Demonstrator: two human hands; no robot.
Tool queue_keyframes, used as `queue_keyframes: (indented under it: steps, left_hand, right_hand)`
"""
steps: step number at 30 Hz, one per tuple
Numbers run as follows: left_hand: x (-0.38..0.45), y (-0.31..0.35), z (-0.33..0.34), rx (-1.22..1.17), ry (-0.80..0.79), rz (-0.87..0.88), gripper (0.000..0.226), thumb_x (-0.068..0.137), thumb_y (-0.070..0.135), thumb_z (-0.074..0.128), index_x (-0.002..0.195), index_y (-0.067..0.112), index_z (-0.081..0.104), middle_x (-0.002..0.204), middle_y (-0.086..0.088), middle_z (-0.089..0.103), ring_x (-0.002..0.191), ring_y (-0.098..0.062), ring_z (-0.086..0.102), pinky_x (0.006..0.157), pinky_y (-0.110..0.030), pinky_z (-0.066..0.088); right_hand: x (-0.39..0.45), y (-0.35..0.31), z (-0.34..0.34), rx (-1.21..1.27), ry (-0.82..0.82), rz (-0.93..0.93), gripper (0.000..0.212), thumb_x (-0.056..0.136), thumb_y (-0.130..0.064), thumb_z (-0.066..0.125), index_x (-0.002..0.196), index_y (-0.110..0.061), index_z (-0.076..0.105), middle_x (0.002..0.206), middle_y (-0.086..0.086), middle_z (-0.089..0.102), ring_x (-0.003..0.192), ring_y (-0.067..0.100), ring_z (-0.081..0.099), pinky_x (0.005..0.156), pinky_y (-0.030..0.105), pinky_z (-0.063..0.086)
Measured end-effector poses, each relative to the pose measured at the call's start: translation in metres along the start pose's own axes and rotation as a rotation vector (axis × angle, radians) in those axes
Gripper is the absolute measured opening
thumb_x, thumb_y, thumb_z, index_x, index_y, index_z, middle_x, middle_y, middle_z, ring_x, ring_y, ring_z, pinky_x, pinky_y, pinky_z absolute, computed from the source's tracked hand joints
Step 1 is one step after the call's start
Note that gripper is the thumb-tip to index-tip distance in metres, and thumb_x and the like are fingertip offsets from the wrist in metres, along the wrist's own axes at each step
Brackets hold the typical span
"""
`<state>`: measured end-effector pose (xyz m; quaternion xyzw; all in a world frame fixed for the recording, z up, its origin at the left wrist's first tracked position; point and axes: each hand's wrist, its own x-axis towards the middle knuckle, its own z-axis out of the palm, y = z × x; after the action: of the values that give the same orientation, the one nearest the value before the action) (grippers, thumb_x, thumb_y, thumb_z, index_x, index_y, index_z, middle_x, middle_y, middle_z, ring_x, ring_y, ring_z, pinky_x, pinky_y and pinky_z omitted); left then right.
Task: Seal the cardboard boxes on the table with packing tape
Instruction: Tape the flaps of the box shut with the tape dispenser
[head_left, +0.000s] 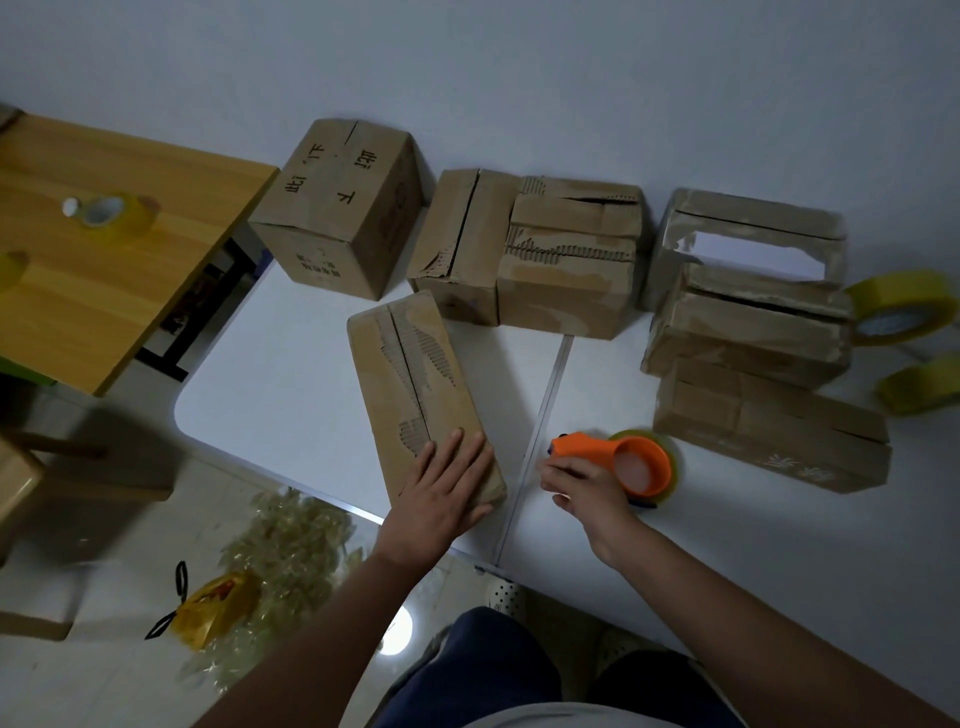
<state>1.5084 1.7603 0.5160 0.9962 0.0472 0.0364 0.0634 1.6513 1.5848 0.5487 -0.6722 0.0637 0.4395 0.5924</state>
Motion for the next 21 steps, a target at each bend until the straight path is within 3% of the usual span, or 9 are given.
queue_keyframes:
  steps: [5, 8, 10, 13, 16, 21]
  left_hand:
    - [-0.005, 0.006, -0.007, 0.032, -0.125, -0.05, 0.088, 0.092, 0.053, 0.056, 0.159, 0.017, 0.012, 0.166, -0.001, 0.009, 0.153, -0.023, 0.005, 0.12, -0.047, 0.013]
    - [-0.002, 0.012, -0.011, -0.041, -0.112, -0.158, 0.086, 0.095, 0.065, 0.042, 0.159, 0.018, 0.009, 0.166, 0.0, 0.007, 0.153, -0.018, 0.004, 0.122, -0.041, 0.006]
    - [0.002, 0.017, -0.011, -0.029, -0.101, -0.2, 0.08, 0.098, 0.065, 0.034, 0.159, 0.016, 0.013, 0.166, -0.002, 0.012, 0.152, -0.018, 0.011, 0.121, -0.04, 0.011]
    - [-0.001, 0.016, -0.01, -0.008, -0.128, -0.173, 0.088, 0.094, 0.059, 0.048, 0.159, 0.014, 0.009, 0.166, -0.004, 0.009, 0.152, -0.02, 0.011, 0.122, -0.044, 0.021]
    - [-0.007, 0.004, -0.015, 0.023, -0.177, -0.078, 0.102, 0.087, 0.064, 0.055, 0.159, 0.016, 0.002, 0.167, -0.002, 0.002, 0.153, -0.018, 0.005, 0.123, -0.04, 0.018]
    - [-0.009, 0.003, -0.015, 0.08, -0.182, -0.066, 0.106, 0.085, 0.065, 0.058, 0.159, 0.014, 0.003, 0.166, -0.005, 0.002, 0.153, -0.02, 0.003, 0.123, -0.04, 0.014]
  right_hand:
    - [0.001, 0.004, 0.004, -0.05, 0.027, -0.055, 0.009, 0.093, -0.016, 0.063, 0.098, -0.012, 0.068, 0.092, 0.001, 0.066, 0.089, 0.013, 0.06, 0.073, 0.024, 0.046]
    - [0.004, 0.007, 0.007, -0.064, 0.036, -0.098, 0.005, 0.093, -0.016, 0.062, 0.093, -0.017, 0.067, 0.091, -0.001, 0.066, 0.088, 0.011, 0.059, 0.072, 0.023, 0.046]
    - [0.008, 0.008, 0.009, -0.07, 0.045, -0.128, 0.007, 0.093, -0.015, 0.063, 0.089, -0.02, 0.066, 0.089, -0.002, 0.066, 0.086, 0.009, 0.058, 0.072, 0.021, 0.045]
    - [0.016, 0.012, 0.01, -0.108, 0.059, -0.185, 0.005, 0.092, -0.014, 0.063, 0.088, -0.015, 0.066, 0.086, -0.002, 0.065, 0.082, 0.007, 0.057, 0.07, 0.015, 0.044]
    - [0.025, 0.016, 0.013, -0.204, 0.042, -0.274, 0.006, 0.093, -0.012, 0.062, 0.091, -0.008, 0.067, 0.086, 0.0, 0.064, 0.079, 0.006, 0.057, 0.067, 0.006, 0.042]
    - [0.043, 0.024, 0.036, -0.344, -0.014, -0.357, 0.009, 0.093, -0.009, 0.061, 0.088, -0.016, 0.065, 0.089, -0.001, 0.065, 0.083, 0.009, 0.059, 0.075, 0.018, 0.046]
